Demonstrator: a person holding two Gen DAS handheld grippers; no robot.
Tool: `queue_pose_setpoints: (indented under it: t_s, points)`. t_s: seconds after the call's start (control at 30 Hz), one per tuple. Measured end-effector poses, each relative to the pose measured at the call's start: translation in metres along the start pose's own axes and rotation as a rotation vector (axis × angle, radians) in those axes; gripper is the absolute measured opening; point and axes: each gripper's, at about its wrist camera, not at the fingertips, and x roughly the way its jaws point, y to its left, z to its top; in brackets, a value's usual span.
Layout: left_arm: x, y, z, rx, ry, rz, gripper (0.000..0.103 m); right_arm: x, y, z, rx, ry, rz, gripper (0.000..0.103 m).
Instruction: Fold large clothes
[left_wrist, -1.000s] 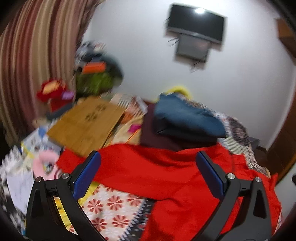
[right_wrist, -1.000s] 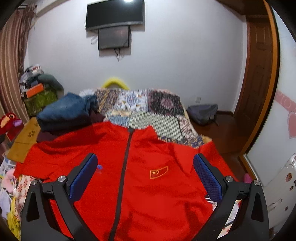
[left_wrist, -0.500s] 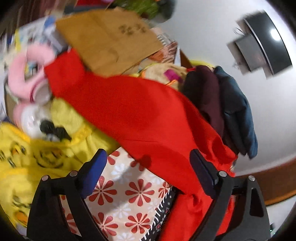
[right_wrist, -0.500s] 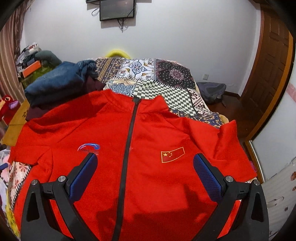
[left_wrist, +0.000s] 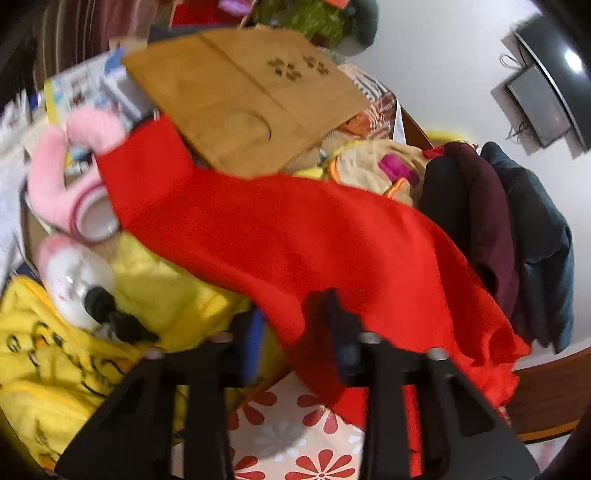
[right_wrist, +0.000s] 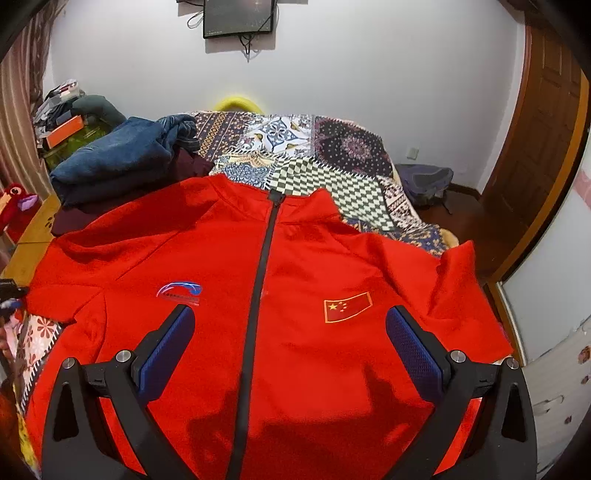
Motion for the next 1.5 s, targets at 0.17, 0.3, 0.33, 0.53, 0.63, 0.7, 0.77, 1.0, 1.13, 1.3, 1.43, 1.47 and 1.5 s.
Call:
queue_pose_setpoints:
  t_s: [0.17,0.3,0.33,0.53,0.63,0.7,0.77,1.0,1.13,1.3,1.43,1.47,1.5]
  points:
    - [-0.039,-0.03,0.003,0.102,-0.099,-0.065,0.01,-0.008,-0.005,0.001,0.015,-0.017,0.015,0.103]
    - [-0.084,-0.074,0.002,0.228,-0.188,-0.154,0.01,-0.016,-0.009,0.0,0.025,-0.036,0.027,0.103]
    - [-0.095,-0.086,0.0,0.264,-0.208,-0.177,0.01,-0.018,-0.01,0.0,0.023,-0.039,0.027,0.103]
    - [-0.143,-0.167,-0.03,0.478,-0.274,-0.305,0.009,-0.024,-0.019,-0.007,0.017,-0.045,0.025,0.103]
    - [-0.151,-0.204,-0.054,0.571,-0.259,-0.368,0.009,-0.029,-0.024,-0.011,0.024,-0.05,0.027,0.103]
    - [-0.148,-0.224,-0.072,0.629,-0.236,-0.394,0.009,-0.031,-0.029,-0.015,0.031,-0.049,0.026,0.103]
    - [-0.139,-0.245,-0.096,0.703,-0.185,-0.418,0.009,-0.031,-0.033,-0.018,0.038,-0.045,0.025,0.103]
    - [-0.086,-0.289,-0.174,0.889,0.054,-0.421,0.01,-0.029,-0.048,-0.028,0.071,-0.021,0.022,0.103]
    - [-0.051,-0.292,-0.213,0.966,0.199,-0.367,0.01,-0.026,-0.051,-0.032,0.074,-0.004,0.022,0.103]
    - [-0.028,-0.282,-0.241,0.989,0.318,-0.322,0.01,-0.024,-0.05,-0.035,0.072,0.002,0.013,0.103]
    - [-0.029,-0.266,-0.238,0.965,0.36,-0.317,0.015,-0.022,-0.046,-0.036,0.059,0.006,0.013,0.103]
    - [-0.031,-0.263,-0.232,0.954,0.359,-0.324,0.022,-0.022,-0.045,-0.036,0.054,0.006,0.012,0.103]
    - [-0.038,-0.258,-0.226,0.942,0.351,-0.329,0.027,-0.022,-0.043,-0.036,0.048,0.007,0.011,0.103]
